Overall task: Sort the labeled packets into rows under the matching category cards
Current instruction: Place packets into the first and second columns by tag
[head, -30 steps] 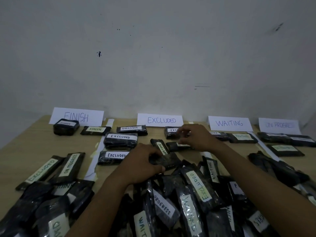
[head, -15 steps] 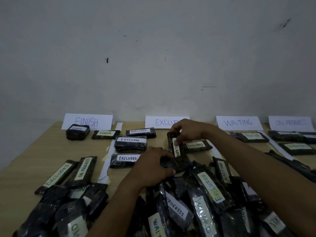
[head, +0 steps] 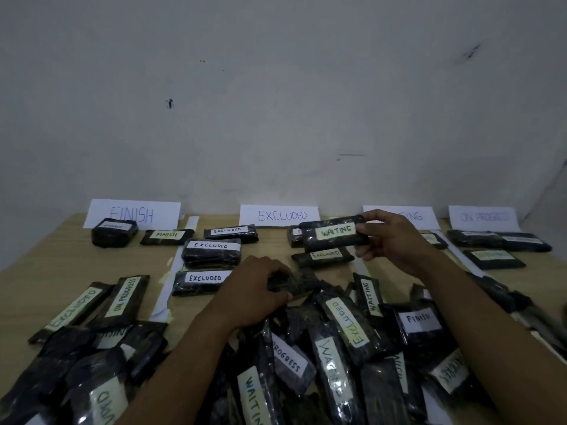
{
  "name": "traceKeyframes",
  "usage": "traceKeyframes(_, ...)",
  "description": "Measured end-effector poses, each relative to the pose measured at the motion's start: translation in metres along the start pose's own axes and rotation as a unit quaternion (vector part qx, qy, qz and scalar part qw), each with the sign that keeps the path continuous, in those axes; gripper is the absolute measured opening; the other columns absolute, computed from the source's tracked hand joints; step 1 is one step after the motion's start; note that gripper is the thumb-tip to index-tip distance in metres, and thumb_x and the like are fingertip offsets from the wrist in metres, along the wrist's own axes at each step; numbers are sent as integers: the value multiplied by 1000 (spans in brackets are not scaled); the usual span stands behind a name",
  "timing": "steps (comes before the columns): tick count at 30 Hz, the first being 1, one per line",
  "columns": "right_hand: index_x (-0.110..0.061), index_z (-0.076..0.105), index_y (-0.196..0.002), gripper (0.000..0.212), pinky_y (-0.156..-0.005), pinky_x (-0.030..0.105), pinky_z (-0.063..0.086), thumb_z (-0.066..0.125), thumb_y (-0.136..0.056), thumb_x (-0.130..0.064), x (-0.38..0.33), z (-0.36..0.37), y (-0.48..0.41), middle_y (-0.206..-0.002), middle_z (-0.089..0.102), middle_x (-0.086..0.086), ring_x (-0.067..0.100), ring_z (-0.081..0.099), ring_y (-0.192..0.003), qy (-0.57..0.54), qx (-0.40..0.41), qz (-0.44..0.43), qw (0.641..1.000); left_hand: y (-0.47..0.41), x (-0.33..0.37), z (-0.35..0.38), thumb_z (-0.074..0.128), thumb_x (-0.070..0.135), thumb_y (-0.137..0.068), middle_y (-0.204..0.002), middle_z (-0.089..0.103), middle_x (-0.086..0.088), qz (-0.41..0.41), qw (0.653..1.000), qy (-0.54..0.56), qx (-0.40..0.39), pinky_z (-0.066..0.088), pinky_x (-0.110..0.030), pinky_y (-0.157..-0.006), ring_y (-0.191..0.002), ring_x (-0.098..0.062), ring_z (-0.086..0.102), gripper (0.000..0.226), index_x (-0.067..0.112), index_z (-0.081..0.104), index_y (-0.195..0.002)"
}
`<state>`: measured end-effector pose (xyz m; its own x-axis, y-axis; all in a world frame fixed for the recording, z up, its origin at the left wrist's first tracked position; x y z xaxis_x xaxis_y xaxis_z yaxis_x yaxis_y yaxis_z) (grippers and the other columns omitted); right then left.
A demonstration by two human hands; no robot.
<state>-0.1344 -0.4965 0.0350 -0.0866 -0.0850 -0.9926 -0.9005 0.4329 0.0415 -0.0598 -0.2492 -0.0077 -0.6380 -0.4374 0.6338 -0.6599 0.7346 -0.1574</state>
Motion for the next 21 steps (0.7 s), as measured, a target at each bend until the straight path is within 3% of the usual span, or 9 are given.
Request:
traceKeyframes(4,-7,57,-106,16,-42,27,49,55,-91,0,8,-58,13,-79,61,18,21,60,-44,-36,132,9,990,-2,2,6,72,35,-82,-105,56,16,21,1000,-2,-11,45,-29,-92,-102,-4,50,36,38,60,-116)
traceKeyframes(8,-7,59,-110,20,-47,28,43,52,-93,1,20,-102,10,-74,59,16,25,54,-48,85,245,57,964,-4,0,11,71,34,-83,-109,57,14,21,1000,-2,-19,45,-28,-92,-102,-4,51,36,39,60,-117)
traceKeyframes(15,3,63,-107,20,-48,25,41,55,-90,0,30,-102,-10,-88,58,12,17,53,-58,352,186,116,910,-4,1,11,70,33,-85,-100,52,24,27,1000,1,-16,34,-7,-77,-97,0,47,33,38,60,-116)
traceKeyframes(18,4,64,-107,22,-62,34,51,56,-88,-3,31,-103,-13,-88,62,14,22,56,-67,420,174,126,882,-3,1,10,70,33,-85,-99,51,26,26,999,1,-17,33,-7,-77,-97,2,47,32,39,60,-114)
traceKeyframes(21,5,70,-92,16,-71,38,54,62,-86,-7,29,-105,-11,-93,67,21,27,60,-73,453,182,105,866,-4,1,10,71,33,-84,-103,54,22,19,1000,10,-20,39,-14,-82,-99,1,49,32,40,59,-113)
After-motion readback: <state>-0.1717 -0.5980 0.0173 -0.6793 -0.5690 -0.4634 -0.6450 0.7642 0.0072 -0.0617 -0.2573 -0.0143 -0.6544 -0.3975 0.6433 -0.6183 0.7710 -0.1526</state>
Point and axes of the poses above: each hand's wrist, its own y-axis away from the middle knuckle, its own z-axis out of the palm, x = y × z, the point moved 5 cm from there along -y, towards the middle knuckle
